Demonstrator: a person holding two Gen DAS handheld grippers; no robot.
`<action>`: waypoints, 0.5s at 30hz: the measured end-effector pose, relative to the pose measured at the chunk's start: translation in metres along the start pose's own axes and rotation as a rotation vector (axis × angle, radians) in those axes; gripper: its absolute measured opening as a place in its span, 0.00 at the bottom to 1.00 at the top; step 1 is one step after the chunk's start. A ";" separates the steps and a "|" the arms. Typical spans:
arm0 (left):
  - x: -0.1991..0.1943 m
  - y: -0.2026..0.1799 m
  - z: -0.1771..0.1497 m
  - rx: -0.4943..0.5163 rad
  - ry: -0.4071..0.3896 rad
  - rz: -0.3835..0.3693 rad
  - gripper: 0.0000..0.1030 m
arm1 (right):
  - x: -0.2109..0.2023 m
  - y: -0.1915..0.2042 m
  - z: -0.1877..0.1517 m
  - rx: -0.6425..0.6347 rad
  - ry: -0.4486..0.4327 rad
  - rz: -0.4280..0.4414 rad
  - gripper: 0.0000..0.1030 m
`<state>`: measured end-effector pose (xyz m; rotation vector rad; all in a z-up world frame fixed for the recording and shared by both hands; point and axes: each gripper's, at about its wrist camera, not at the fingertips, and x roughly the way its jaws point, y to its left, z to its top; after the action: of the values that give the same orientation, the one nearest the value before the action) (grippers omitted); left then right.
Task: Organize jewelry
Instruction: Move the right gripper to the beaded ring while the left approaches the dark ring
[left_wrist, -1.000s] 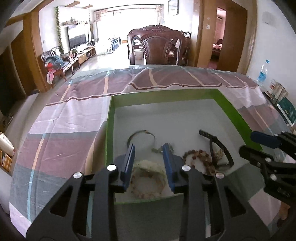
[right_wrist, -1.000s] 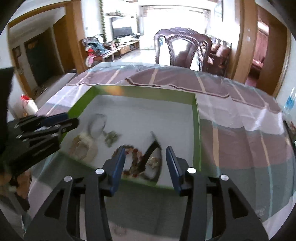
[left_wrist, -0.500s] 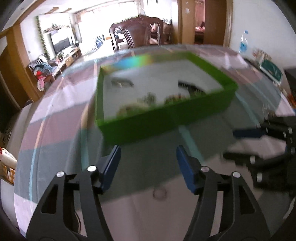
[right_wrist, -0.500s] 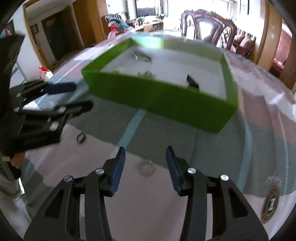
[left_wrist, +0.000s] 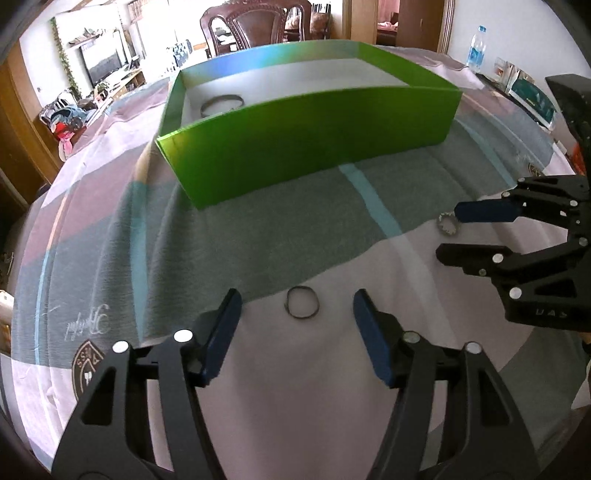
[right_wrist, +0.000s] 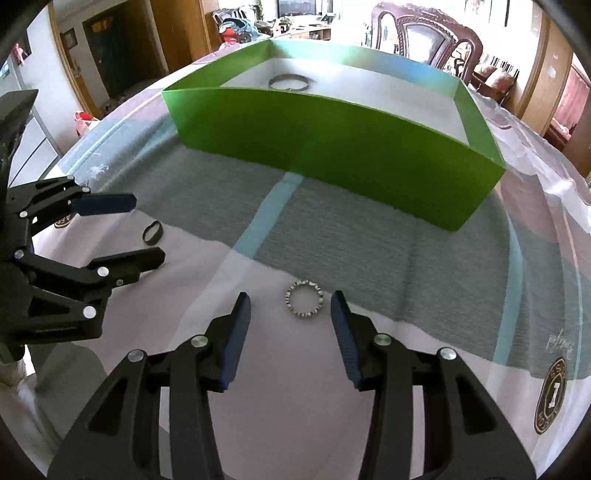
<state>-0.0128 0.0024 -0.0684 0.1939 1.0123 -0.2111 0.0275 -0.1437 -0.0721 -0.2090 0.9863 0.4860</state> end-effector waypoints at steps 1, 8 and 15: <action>0.001 0.000 0.000 -0.004 0.003 -0.006 0.47 | 0.000 -0.001 0.000 -0.003 -0.002 -0.009 0.35; 0.003 -0.005 0.004 -0.003 0.001 -0.027 0.25 | 0.003 -0.005 0.001 0.001 -0.019 -0.015 0.22; 0.003 -0.012 0.016 0.030 -0.014 0.001 0.17 | -0.001 -0.014 0.002 0.022 -0.047 -0.042 0.21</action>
<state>-0.0010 -0.0135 -0.0637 0.2197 0.9955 -0.2261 0.0350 -0.1555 -0.0710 -0.1972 0.9388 0.4395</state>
